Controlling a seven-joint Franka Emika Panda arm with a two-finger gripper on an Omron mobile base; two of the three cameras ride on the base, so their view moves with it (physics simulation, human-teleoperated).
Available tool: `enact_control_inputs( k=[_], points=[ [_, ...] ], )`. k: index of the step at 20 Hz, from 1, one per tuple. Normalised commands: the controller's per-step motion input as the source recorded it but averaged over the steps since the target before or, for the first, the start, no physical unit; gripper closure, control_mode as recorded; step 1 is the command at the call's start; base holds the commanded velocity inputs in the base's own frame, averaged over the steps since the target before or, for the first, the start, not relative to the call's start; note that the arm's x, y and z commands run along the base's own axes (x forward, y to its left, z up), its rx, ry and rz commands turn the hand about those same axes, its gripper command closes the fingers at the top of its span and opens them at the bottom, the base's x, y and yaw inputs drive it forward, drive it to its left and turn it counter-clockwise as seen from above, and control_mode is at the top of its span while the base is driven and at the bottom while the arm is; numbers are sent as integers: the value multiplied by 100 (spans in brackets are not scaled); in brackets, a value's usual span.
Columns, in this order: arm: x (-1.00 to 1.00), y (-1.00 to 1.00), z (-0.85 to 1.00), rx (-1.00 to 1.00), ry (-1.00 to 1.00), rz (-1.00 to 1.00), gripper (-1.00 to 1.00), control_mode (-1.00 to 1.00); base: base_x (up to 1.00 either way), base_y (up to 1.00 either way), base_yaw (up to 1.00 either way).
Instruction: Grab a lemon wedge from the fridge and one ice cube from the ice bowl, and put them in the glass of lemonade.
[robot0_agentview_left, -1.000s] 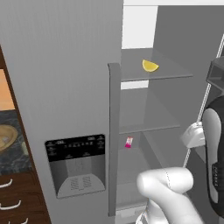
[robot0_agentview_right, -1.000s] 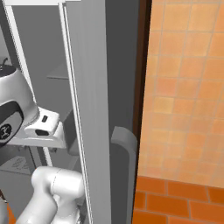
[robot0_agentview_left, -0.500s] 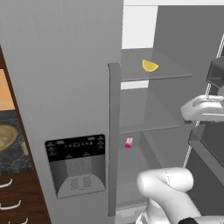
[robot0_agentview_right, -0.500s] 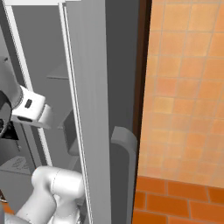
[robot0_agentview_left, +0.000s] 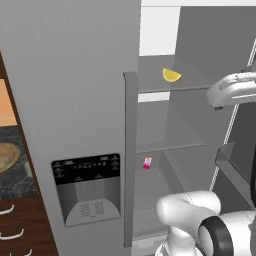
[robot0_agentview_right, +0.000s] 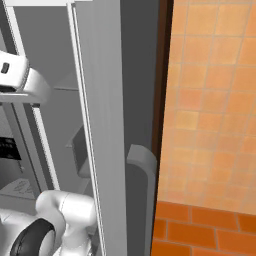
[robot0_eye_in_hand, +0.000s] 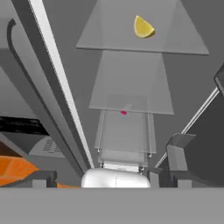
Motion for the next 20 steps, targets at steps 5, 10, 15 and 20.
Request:
enact_control_inputs(
  k=[5,10,15,20],
  points=[
    [89,-21,-48,2,-8,13,-100,-100,0,0,0],
    [100,-7,5,3,-13,21,-100,-100,0,0,0],
    [100,6,7,-7,-2,21,-100,-100,0,0,0],
    [83,-2,-9,-14,5,14,-100,-100,0,0,0]
  ],
)
